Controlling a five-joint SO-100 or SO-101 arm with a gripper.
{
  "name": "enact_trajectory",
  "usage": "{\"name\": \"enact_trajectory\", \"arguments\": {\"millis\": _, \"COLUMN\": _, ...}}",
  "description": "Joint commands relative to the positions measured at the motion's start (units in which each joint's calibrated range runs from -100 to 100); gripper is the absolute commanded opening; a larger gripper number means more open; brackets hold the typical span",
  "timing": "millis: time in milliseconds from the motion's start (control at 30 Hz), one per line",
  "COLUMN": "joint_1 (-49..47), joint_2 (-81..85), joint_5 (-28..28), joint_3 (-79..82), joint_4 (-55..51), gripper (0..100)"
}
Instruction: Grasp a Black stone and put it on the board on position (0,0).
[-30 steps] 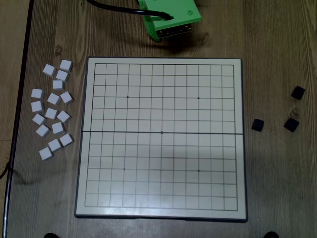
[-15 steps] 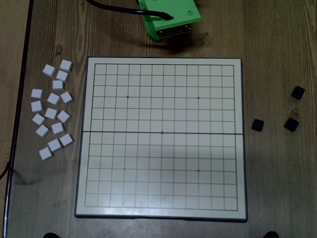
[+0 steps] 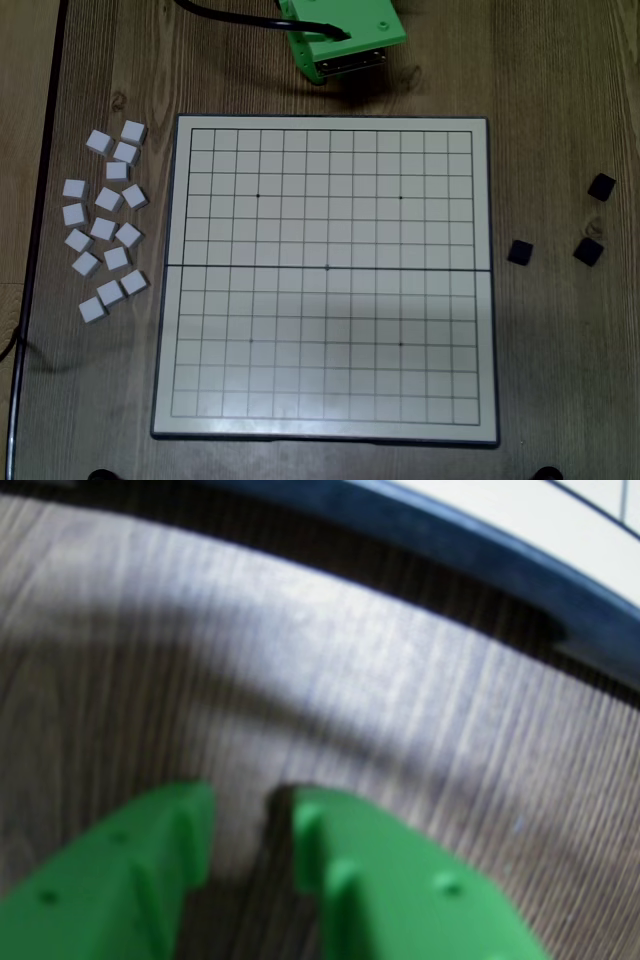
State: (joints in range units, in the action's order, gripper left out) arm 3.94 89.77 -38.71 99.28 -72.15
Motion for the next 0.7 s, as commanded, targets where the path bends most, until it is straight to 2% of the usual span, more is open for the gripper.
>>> {"name": "enact_trajectory", "arguments": {"millis": 0, "joint_1": -1.3, "joint_2": -1.0, "joint_5": 0.2, "joint_3": 0.7, "joint_4": -2.2, "gripper": 7}}
{"name": "enact_trajectory", "arguments": {"millis": 167, "joint_1": -2.3, "joint_2": -8.5, "joint_5": -2.4, "joint_3": 0.4, "joint_4": 1.4, "gripper": 6}}
{"name": "enact_trajectory", "arguments": {"millis": 333, "joint_1": -4.1, "joint_2": -21.2, "joint_5": -3.6, "joint_3": -7.3, "joint_4": 5.8, "gripper": 6}}
{"name": "enact_trajectory", "arguments": {"millis": 667, "joint_1": -11.4, "joint_2": -37.2, "joint_5": -3.6, "joint_3": -34.6, "joint_4": 0.3, "gripper": 6}}
